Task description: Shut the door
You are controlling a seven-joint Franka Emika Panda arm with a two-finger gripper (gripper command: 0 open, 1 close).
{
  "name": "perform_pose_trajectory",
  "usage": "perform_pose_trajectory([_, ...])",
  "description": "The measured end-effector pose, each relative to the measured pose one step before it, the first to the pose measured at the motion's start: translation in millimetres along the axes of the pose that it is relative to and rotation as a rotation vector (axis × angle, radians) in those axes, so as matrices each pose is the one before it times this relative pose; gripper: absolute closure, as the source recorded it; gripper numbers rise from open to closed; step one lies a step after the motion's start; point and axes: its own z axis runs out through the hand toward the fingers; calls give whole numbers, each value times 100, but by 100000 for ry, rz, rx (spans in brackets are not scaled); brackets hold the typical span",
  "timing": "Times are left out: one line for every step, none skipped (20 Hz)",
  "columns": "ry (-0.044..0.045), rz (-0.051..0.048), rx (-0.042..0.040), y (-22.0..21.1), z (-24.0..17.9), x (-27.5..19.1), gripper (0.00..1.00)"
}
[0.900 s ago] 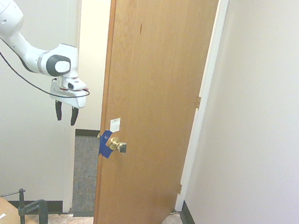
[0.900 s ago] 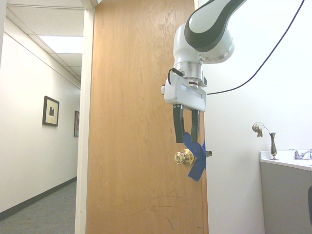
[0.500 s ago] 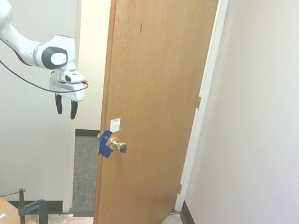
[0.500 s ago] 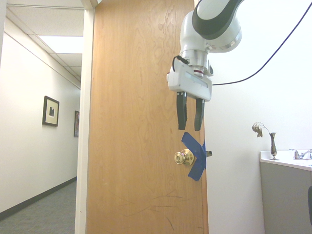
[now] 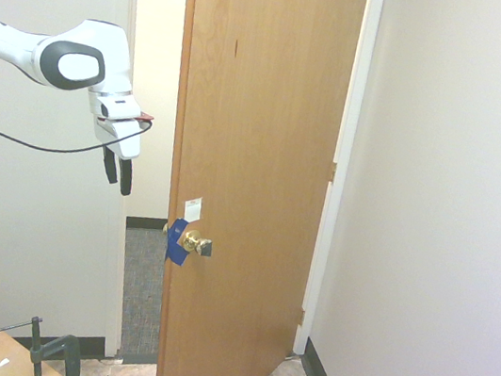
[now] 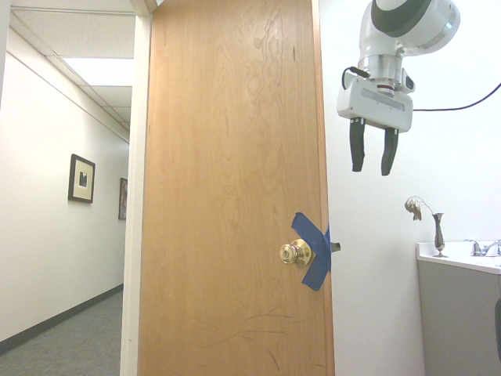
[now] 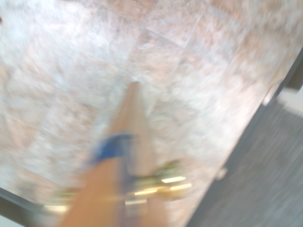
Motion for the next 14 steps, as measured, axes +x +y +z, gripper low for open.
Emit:
perform_pose_trajectory([-153, 4077, -250, 1175, 285, 1550, 0])
perform_pose_trajectory([250, 4061, 111, 1016, 388, 1611, 0])
perform_pose_trajectory([519, 4333, 93, 902, 419, 1642, 0])
perform_pose_trajectory([477, 3730, -79, 633, 427, 1613, 0])
perform_pose_trajectory([325, 3644, -55, 278, 457, 1533, 0])
perform_pose_trajectory([546, 3389, -120, 19, 600, 1531, 0])
perform_pose_trajectory([1112, 3428, -14, -285, 648, 1363, 0])
perform_pose_trajectory([849, 3252, -263, -533, 894, 1268, 0])
perform_pose_trajectory([392, 1797, -550, -747, 967, 925, 0])
perform_pose_trajectory([1454, 1695, 1015, -1061, 917, 857, 0])
perform_pose_trajectory([1472, 1110, 1782, -1107, 858, 555, 0])
perform_pose_trajectory([300, 659, 1756, -1096, 889, 197, 0])
perform_pose_trajectory([-405, 911, 2478, -1071, 890, -114, 0])
perform_pose_trajectory([-274, 642, 2801, -1062, 802, -464, 0])
